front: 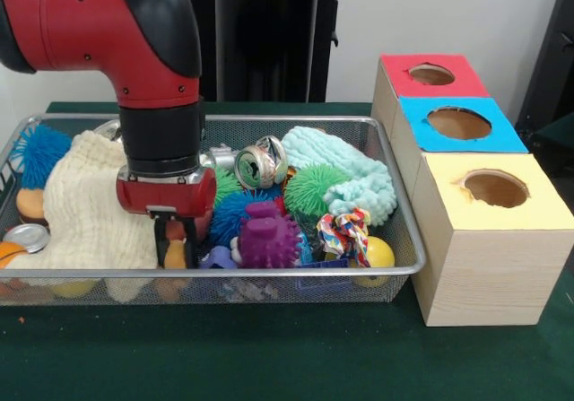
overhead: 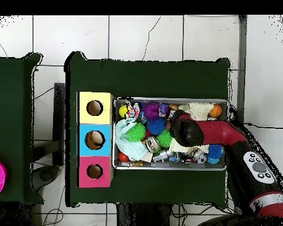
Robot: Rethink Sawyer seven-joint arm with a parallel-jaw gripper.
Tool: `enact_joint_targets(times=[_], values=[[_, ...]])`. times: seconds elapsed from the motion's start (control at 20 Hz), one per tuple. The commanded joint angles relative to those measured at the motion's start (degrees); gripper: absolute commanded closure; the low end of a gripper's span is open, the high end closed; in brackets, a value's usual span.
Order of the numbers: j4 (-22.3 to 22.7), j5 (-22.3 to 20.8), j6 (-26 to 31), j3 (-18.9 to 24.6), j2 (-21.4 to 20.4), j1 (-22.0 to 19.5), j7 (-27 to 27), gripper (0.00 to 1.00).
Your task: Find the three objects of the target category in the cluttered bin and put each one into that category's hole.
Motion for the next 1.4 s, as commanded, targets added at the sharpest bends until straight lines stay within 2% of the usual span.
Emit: enact_joint_targets(times=[0.05,0.2,0.45,0.55,0.75,0.85,1.0,1.15,1.3,1.4], values=[[-5.1,2.6,20.3,2.0,6.1,0.0,-14.8,1.00],[-7.2,2.0,22.9,1.7,6.5,1.6,-15.9,1.00],[-6.9,0.2,22.5,1.1,4.8,2.9,-13.5,1.00],[-5.4,0.5,22.4,1.4,1.7,3.3,-12.6,1.00],[-0.6,0.9,19.8,1.1,-11.3,5.6,-8.4,1.00],[0.8,0.3,18.1,0.1,-16.0,7.1,-6.6,1.00],[2.0,0.4,18.4,-0.7,-20.3,8.5,-5.8,1.00],[3.8,3.5,22.1,-1.0,-23.2,9.3,-4.3,1.00],[7.8,6.7,23.9,-2.5,-27.0,10.8,-0.2,1.00],[10.8,9.1,22.5,-2.5,-29.1,11.0,2.2,1.00]])
